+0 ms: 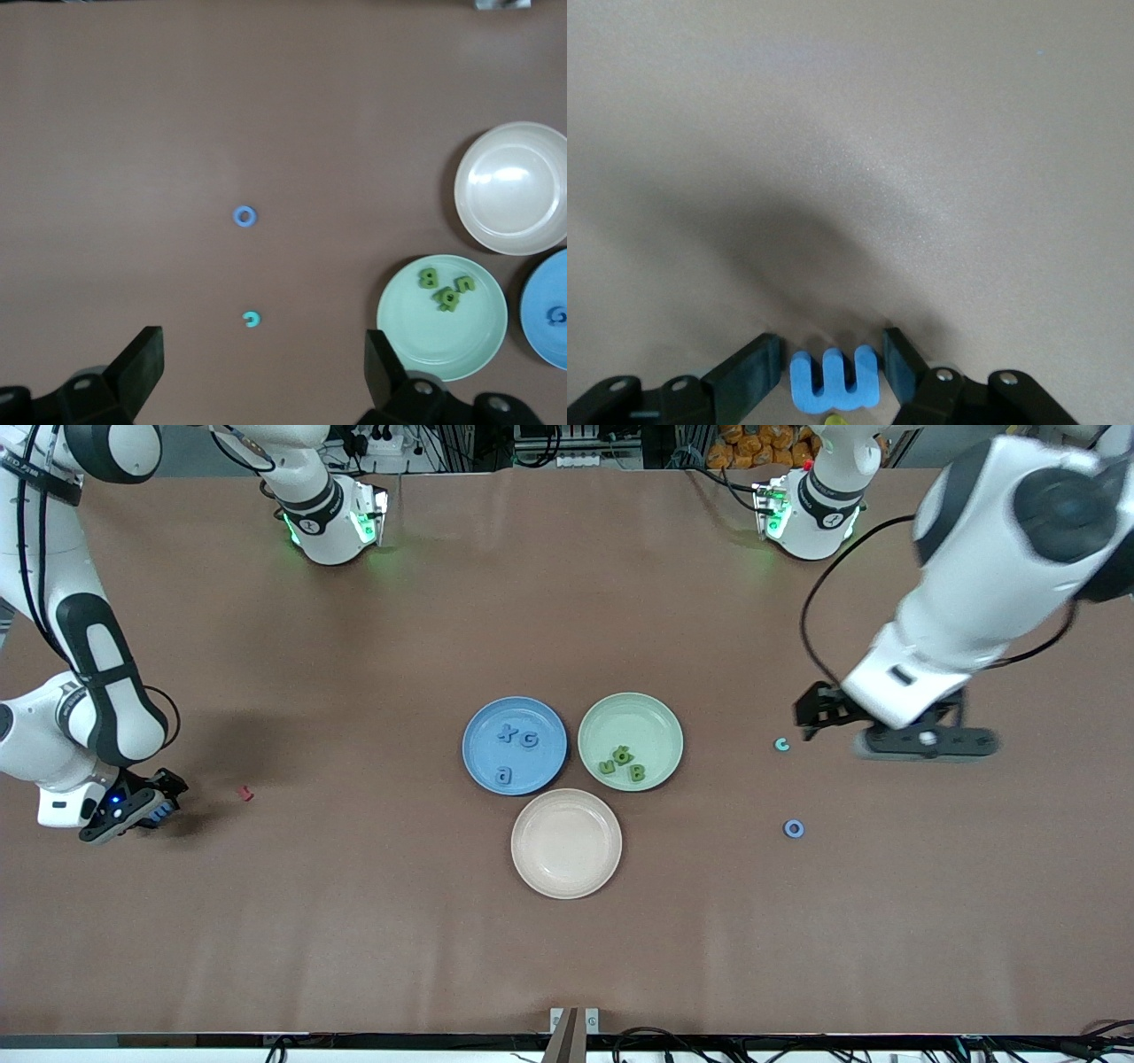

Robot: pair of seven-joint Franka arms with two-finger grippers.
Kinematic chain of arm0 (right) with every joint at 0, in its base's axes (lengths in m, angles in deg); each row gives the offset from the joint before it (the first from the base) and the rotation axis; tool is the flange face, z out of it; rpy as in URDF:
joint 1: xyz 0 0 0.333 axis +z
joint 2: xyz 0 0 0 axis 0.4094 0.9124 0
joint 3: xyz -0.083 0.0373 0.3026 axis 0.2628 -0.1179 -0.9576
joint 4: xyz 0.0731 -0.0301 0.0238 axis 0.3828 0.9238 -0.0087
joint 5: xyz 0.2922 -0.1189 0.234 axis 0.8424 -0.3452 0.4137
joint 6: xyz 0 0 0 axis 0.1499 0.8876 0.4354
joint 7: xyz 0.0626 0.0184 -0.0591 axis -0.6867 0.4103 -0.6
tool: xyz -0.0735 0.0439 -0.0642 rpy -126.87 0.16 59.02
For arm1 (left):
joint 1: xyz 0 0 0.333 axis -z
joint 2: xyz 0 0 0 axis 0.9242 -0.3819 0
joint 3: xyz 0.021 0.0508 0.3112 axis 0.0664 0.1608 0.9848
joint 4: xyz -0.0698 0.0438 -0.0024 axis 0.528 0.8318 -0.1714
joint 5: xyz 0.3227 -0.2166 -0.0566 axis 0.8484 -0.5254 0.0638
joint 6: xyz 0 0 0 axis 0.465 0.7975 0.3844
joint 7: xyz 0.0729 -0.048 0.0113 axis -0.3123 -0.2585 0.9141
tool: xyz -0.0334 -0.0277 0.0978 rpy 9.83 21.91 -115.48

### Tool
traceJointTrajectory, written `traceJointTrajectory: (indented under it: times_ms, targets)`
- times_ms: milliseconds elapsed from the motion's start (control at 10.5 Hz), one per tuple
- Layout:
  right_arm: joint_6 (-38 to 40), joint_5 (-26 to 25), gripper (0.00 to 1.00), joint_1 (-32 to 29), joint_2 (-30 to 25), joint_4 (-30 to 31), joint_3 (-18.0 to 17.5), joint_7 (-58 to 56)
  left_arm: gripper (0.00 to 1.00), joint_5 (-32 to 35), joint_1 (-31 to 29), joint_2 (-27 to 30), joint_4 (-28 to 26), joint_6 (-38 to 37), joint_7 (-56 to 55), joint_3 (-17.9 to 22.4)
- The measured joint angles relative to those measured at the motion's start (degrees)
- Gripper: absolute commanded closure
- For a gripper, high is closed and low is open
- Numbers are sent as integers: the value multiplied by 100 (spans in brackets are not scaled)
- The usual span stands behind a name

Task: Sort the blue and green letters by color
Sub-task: 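Grasp the blue E with the right gripper while the left gripper withdraws, then lift the blue E off the table with the right gripper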

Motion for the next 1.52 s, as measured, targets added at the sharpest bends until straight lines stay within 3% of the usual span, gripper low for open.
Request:
traceJointTrajectory:
  times_ms: [284,664,1517]
  targets:
    - [1,40,40,-30,-2,4,-17,0,0,-79,153,518,21,-162,610,812]
    - [8,86,37,-161,-5,7,-99,0,0,-560,250,698,20,-247,1179,1787]
    - [5,191,41,-256,-9,65,-116,-1,0,-569,252,862,17,-959,1303,1770]
